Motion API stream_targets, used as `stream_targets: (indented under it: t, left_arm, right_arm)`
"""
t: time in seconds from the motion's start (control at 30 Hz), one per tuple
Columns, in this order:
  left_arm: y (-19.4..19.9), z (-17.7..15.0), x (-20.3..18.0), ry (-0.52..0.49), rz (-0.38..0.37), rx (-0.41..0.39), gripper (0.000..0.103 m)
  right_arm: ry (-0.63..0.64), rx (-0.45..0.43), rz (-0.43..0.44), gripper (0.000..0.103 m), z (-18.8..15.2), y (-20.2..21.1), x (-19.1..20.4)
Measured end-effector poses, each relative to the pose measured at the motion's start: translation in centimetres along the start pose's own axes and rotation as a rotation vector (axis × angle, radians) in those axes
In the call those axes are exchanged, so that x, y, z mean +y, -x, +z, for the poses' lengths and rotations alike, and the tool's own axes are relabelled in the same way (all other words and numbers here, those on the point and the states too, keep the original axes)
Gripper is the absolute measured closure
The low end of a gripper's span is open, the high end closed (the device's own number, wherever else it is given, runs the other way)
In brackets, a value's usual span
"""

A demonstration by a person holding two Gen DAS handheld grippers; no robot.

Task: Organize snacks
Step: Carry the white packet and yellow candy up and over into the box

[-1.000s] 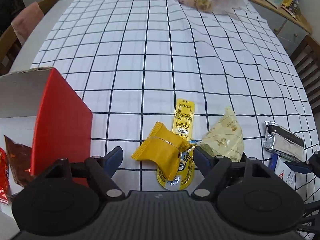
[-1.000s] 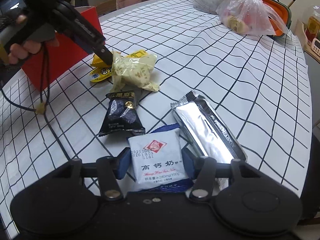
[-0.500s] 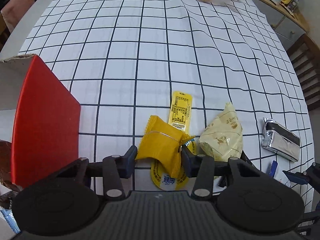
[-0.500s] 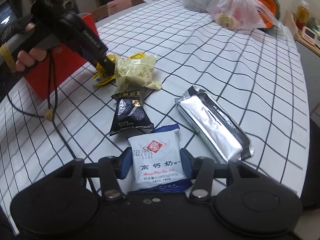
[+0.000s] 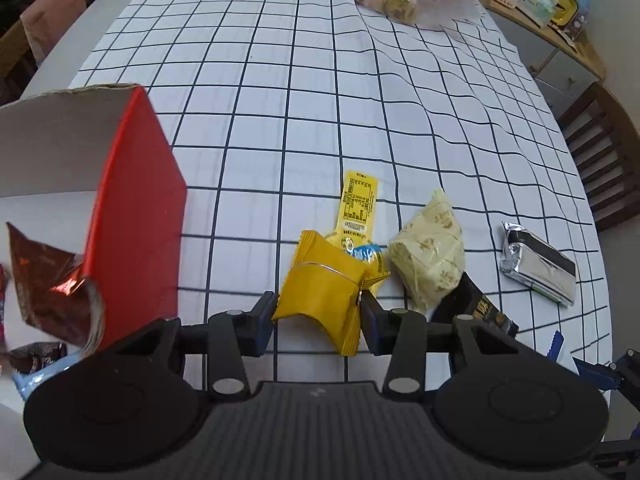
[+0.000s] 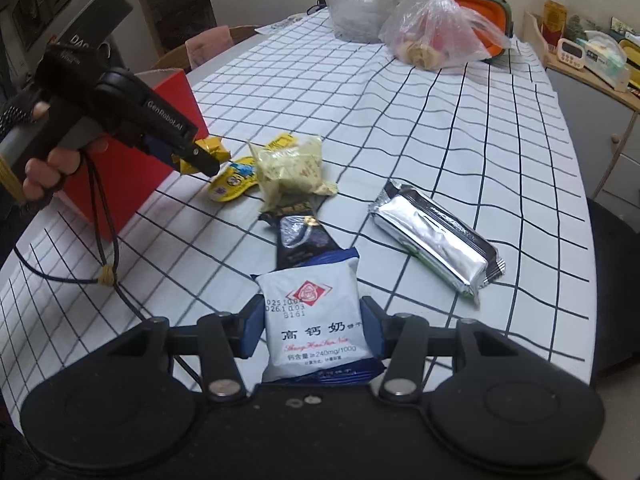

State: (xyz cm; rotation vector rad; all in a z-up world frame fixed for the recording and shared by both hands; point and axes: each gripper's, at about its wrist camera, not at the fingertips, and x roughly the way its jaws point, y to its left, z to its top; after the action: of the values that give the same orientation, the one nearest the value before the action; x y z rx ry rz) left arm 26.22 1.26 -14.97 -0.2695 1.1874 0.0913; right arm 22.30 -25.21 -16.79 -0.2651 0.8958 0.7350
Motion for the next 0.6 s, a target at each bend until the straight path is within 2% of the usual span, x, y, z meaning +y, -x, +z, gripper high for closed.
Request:
stream_targets:
  t: [0.33,0.6]
  left_arm:
    - [5.2,-3.0,1.0,-0.015,-0.03,-0.069,0.06]
    - [9.5,-5.0,3.9,0.019,0.004,-0.139,0.06]
  right_arm:
    - [-0.013,-0.052,-0.05,0.054,0.9,3.3,4.0]
    - [0.015,-0.085,-0.057,0.054,3.0,4.8,9.0]
